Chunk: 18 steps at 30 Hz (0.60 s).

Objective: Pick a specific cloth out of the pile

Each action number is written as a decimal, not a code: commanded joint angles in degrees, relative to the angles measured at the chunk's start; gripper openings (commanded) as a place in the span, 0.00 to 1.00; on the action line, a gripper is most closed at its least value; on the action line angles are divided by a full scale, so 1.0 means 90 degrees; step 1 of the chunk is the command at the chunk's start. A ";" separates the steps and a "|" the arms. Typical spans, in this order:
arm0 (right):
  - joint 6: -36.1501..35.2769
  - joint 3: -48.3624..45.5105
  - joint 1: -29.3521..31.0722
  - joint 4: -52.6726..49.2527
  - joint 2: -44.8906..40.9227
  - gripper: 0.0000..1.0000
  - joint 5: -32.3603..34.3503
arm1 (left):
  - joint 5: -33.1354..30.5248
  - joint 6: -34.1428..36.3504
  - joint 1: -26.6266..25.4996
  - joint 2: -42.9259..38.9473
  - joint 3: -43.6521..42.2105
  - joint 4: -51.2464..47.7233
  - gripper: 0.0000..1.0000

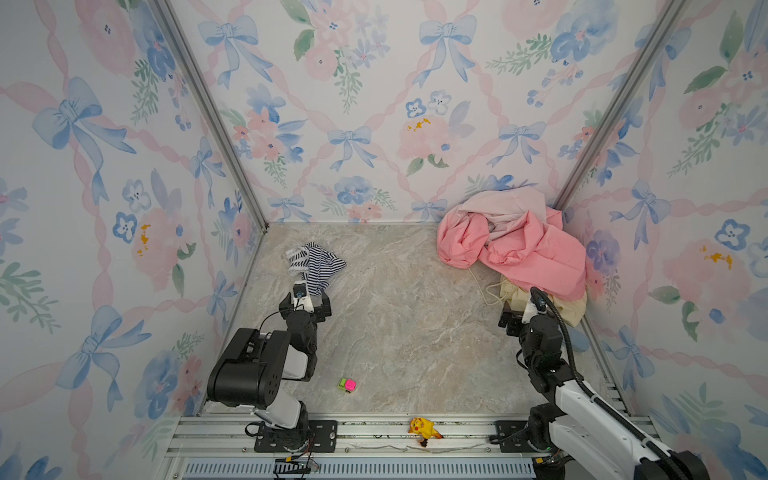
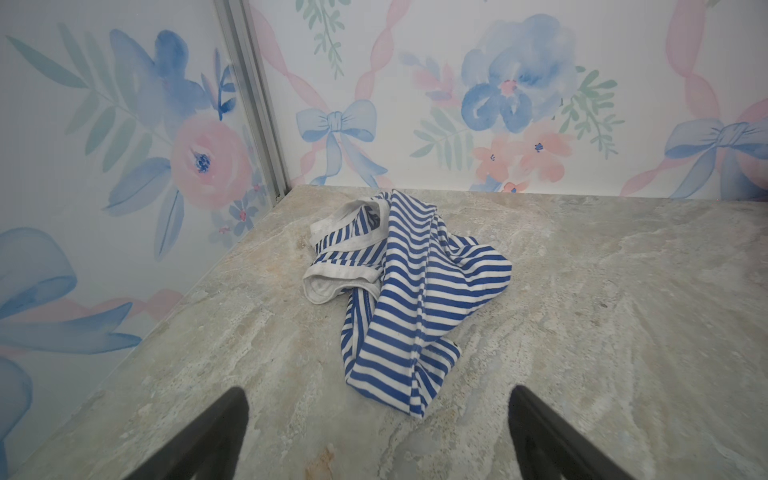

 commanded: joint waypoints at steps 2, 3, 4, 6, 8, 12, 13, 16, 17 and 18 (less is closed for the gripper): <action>-0.0561 -0.0206 0.0030 0.1836 0.1054 0.97 0.0135 | -0.0056 0.0129 -0.0018 0.0006 0.0093 -0.0269 0.98; -0.0666 -0.0041 0.0043 0.1842 0.1287 0.97 0.0050 | -0.0096 0.0136 -0.0017 0.0052 0.0130 -0.0265 0.98; -0.0775 0.0067 0.0023 0.1933 0.1563 0.97 -0.0068 | -0.0084 0.0129 -0.0012 0.0049 0.0126 -0.0269 0.98; -0.1163 0.0255 0.0042 0.2529 0.2261 0.97 -0.0165 | -0.0106 0.0119 -0.0015 0.0054 0.0125 -0.0270 0.98; -0.1397 0.0276 0.0002 0.3307 0.2821 0.97 -0.0342 | -0.0101 0.0118 -0.0008 0.0043 0.0128 -0.0267 0.98; -0.1082 0.0454 -0.0416 0.4149 0.3930 0.97 -0.1291 | -0.0099 0.0115 -0.0005 0.0048 0.0130 -0.0266 0.98; -0.0947 0.0552 -0.0543 0.4365 0.4281 0.97 -0.1361 | -0.0096 0.0119 -0.0011 0.0050 0.0128 -0.0269 0.98; -0.0608 0.1269 -0.0827 0.2722 0.4183 0.97 -0.1512 | -0.0059 0.0118 0.0017 0.0051 0.0140 -0.0284 0.98; -0.0572 0.1272 -0.0955 0.2888 0.4288 0.97 -0.1784 | -0.0051 0.0104 0.0015 0.0047 0.0137 -0.0296 0.98; -0.0563 0.1166 -0.0960 0.3325 0.4419 0.97 -0.1752 | -0.0045 0.0105 0.0021 0.0051 0.0145 -0.0298 0.98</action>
